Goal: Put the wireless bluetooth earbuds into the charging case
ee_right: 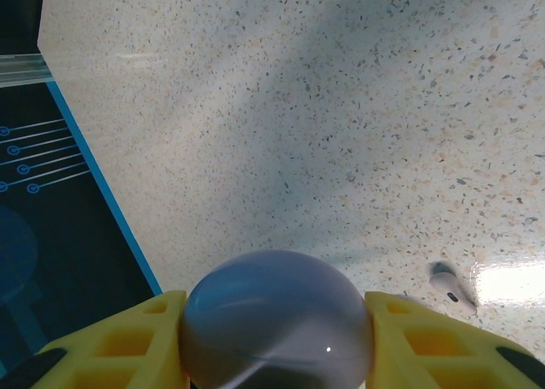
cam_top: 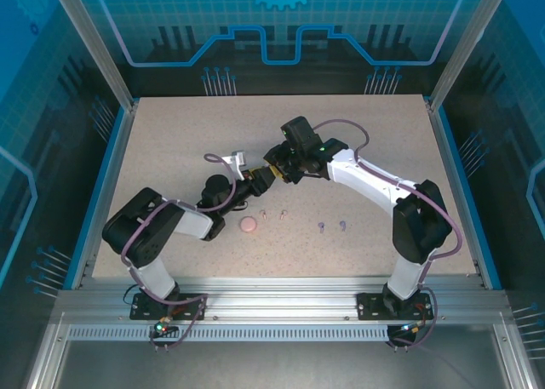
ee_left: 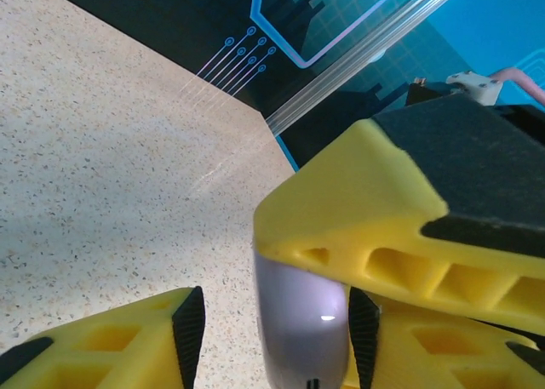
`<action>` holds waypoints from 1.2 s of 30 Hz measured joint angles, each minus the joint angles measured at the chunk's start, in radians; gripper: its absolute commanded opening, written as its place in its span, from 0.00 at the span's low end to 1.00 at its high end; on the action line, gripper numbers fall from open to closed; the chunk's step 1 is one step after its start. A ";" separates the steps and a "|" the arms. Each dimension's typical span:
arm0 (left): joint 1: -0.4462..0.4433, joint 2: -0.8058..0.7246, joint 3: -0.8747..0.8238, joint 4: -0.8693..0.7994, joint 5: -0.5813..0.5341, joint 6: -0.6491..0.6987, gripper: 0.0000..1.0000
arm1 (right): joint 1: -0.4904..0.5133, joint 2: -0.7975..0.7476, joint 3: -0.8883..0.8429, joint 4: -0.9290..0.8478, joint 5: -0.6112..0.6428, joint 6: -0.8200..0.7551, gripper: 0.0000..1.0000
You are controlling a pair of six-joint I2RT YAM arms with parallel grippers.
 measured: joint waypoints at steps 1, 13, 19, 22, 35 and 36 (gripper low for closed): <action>0.000 0.007 0.002 0.002 -0.003 -0.002 0.46 | 0.000 0.000 0.000 0.001 0.000 0.000 0.40; -0.002 0.035 0.011 0.050 -0.005 -0.018 0.34 | -0.001 0.002 -0.005 0.013 -0.004 0.000 0.40; -0.006 0.042 0.013 0.071 -0.006 -0.026 0.21 | -0.002 0.002 -0.008 0.018 0.000 0.000 0.40; -0.006 0.045 0.013 0.076 -0.006 -0.024 0.13 | -0.002 0.002 -0.008 0.019 0.001 0.000 0.41; -0.006 0.043 0.013 0.079 -0.003 -0.033 0.00 | -0.051 -0.031 -0.007 0.015 -0.014 -0.064 0.84; -0.006 0.038 0.013 0.067 -0.001 -0.037 0.00 | -0.067 -0.050 -0.007 0.008 -0.014 -0.086 0.85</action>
